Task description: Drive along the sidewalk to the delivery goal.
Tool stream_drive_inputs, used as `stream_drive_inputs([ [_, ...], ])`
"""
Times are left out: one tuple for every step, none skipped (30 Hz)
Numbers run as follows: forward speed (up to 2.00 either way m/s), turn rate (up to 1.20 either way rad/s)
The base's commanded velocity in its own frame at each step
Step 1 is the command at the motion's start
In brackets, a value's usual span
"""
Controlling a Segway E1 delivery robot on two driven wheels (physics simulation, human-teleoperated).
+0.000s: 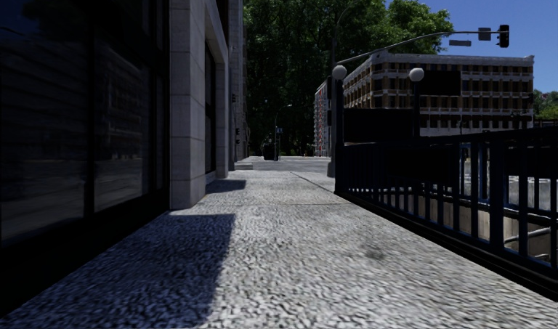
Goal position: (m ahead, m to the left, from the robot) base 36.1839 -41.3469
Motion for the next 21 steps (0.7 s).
stream_drive_inputs([
  [2.00,0.00],
  [2.00,0.00],
  [2.00,0.00],
  [2.00,0.00],
  [2.00,0.00],
  [2.00,0.00],
  [2.00,0.00],
  [2.00,0.00],
  [2.00,0.00],
  [2.00,0.00],
  [2.00,0.00],
  [2.00,0.00],
  [2.00,0.00],
  [2.00,0.00],
  [2.00,0.00],
  [2.00,0.00],
  [2.00,0.00],
  [2.00,0.00],
  [2.00,0.00],
  [2.00,0.00],
  [2.00,0.00],
])
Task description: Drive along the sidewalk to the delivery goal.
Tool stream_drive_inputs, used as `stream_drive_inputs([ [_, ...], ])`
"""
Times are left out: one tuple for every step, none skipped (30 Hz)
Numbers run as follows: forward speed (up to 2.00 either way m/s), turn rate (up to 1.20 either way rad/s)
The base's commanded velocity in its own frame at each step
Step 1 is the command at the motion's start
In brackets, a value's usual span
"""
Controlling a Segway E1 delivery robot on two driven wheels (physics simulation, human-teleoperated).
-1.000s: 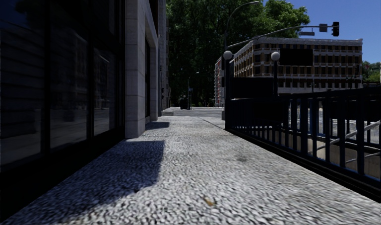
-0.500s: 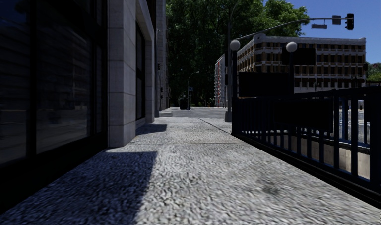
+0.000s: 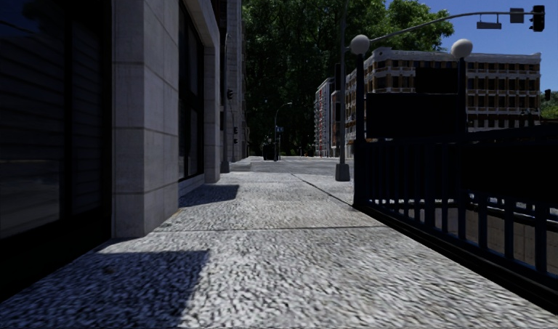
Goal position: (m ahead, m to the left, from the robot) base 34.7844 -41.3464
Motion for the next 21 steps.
stream_drive_inputs([
  [2.00,0.00],
  [2.00,0.00],
  [2.00,0.00],
  [2.00,0.00],
  [2.00,0.00],
  [2.00,0.00],
  [2.00,0.00],
  [2.00,0.00],
  [2.00,0.00],
  [2.00,0.00],
  [2.00,0.00],
  [2.00,0.00],
  [2.00,0.00],
  [2.00,0.00],
  [2.00,0.00],
  [2.00,0.00],
  [2.00,0.00],
  [2.00,0.00],
  [2.00,0.00],
  [2.00,0.00],
  [2.00,0.00],
])
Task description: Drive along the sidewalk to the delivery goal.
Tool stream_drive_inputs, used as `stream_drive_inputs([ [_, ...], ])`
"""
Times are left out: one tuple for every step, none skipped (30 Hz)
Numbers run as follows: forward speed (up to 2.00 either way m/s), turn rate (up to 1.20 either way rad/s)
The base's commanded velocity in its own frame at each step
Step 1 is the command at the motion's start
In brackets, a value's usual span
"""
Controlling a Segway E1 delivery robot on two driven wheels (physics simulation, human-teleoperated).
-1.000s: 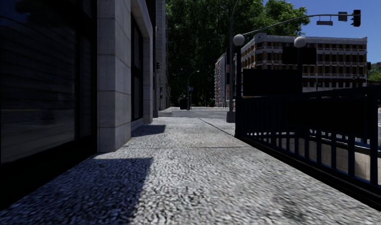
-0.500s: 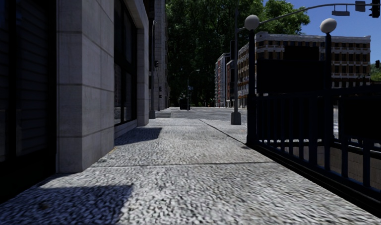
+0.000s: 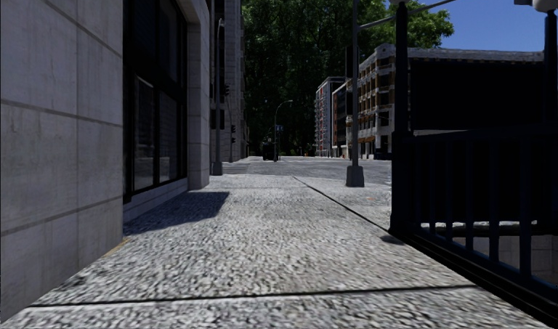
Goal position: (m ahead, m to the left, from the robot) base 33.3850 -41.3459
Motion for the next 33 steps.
stream_drive_inputs([
  [2.00,0.00],
  [2.00,0.00],
  [2.00,0.00],
  [2.00,0.00],
  [2.00,0.00],
  [2.00,0.00],
  [2.00,0.00],
  [2.00,0.00],
  [2.00,0.00],
  [2.00,0.00],
  [2.00,0.00],
  [2.00,0.00],
  [2.00,0.00],
  [2.00,0.00],
  [2.00,0.00],
  [2.00,0.00],
  [2.00,0.00],
  [2.00,0.00],
  [2.00,0.00],
  [2.00,0.00],
  [2.00,0.00],
  [2.00,0.00],
  [2.00,0.00],
  [2.00,0.00],
  [2.00,0.00],
  [2.00,0.00],
  [2.00,0.00],
  [1.96,-0.10],
  [1.70,-0.30],
  [1.48,-0.35],
  [1.48,-0.35],
  [1.33,-0.37],
  [1.20,-0.44],
])
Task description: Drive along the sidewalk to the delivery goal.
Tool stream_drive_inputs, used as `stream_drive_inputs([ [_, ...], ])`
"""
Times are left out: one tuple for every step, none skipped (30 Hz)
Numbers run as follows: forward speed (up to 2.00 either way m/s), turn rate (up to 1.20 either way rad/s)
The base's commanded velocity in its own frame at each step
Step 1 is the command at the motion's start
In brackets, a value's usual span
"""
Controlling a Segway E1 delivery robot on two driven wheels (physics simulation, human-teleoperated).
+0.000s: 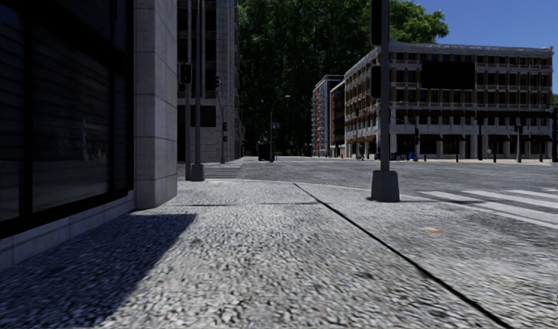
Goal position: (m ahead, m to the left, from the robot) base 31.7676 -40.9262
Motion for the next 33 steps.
stream_drive_inputs([
  [1.17,-0.51],
  [1.16,-0.52],
  [1.16,-0.52],
  [1.16,-0.53],
  [1.16,-0.53],
  [1.17,-0.53],
  [1.17,-0.53],
  [1.18,-0.53],
  [1.19,-0.53],
  [1.21,-0.53],
  [1.23,-0.53],
  [1.23,-0.53],
  [1.24,-0.53],
  [1.26,-0.53],
  [1.32,-0.53],
  [1.35,-0.53],
  [1.35,-0.53],
  [1.36,-0.53],
  [1.37,-0.53],
  [1.38,-0.53],
  [1.38,-0.53],
  [1.42,-0.53],
  [1.48,-0.53],
  [1.54,-0.53],
  [1.58,-0.53],
  [1.58,-0.53],
  [1.59,-0.53],
  [1.61,-0.53],
  [1.61,-0.53],
  [1.61,-0.53],
  [1.62,-0.53],
  [1.62,-0.53],
  [1.62,-0.53],
])
